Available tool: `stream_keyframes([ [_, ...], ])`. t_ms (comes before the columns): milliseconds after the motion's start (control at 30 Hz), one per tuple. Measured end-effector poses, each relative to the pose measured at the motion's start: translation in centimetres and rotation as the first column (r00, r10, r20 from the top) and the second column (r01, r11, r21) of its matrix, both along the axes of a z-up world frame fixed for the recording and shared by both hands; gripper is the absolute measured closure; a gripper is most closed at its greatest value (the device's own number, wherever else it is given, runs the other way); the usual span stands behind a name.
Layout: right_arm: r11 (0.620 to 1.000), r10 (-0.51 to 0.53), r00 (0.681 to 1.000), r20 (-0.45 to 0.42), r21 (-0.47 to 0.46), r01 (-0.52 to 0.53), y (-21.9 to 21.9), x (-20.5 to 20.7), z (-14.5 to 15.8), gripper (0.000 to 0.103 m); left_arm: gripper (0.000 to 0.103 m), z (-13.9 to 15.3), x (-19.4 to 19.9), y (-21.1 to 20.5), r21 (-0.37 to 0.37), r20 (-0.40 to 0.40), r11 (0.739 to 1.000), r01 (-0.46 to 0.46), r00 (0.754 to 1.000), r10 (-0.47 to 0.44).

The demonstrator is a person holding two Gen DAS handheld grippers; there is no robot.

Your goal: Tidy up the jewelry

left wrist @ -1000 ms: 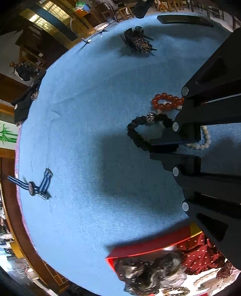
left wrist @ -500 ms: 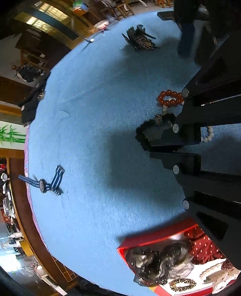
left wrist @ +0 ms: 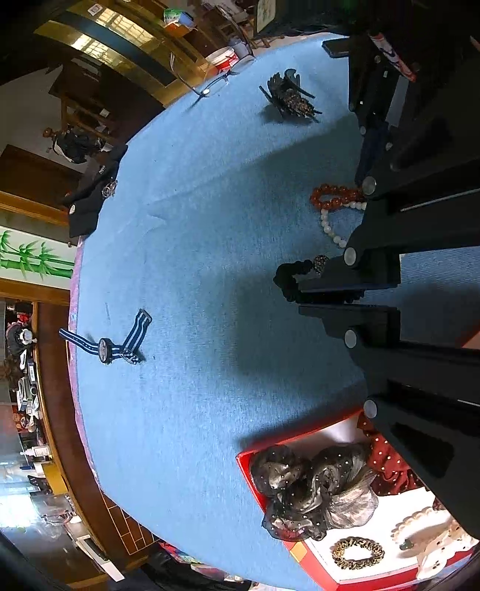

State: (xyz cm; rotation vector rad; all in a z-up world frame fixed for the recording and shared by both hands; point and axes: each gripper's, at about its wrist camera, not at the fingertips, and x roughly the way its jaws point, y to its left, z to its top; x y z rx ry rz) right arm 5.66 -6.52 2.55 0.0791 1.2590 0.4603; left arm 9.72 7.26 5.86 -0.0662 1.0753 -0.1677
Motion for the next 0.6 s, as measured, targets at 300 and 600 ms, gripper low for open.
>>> stream_keyframes([
  [300,0.993,-0.083,0.996,0.037,0.092,0.08,-3.1,-1.9,4.1,0.095,0.098,2.0,-1.7,-1.2,-0.024,0.039,0.999,0.039,0.999,-0.038],
  [600,0.982,-0.137,0.988,0.074,0.143,0.125,-4.3,-3.2,7.5,0.095,0.098,4.1,-4.8,-2.4,-0.025,0.07,0.997,0.072,0.995,-0.07],
])
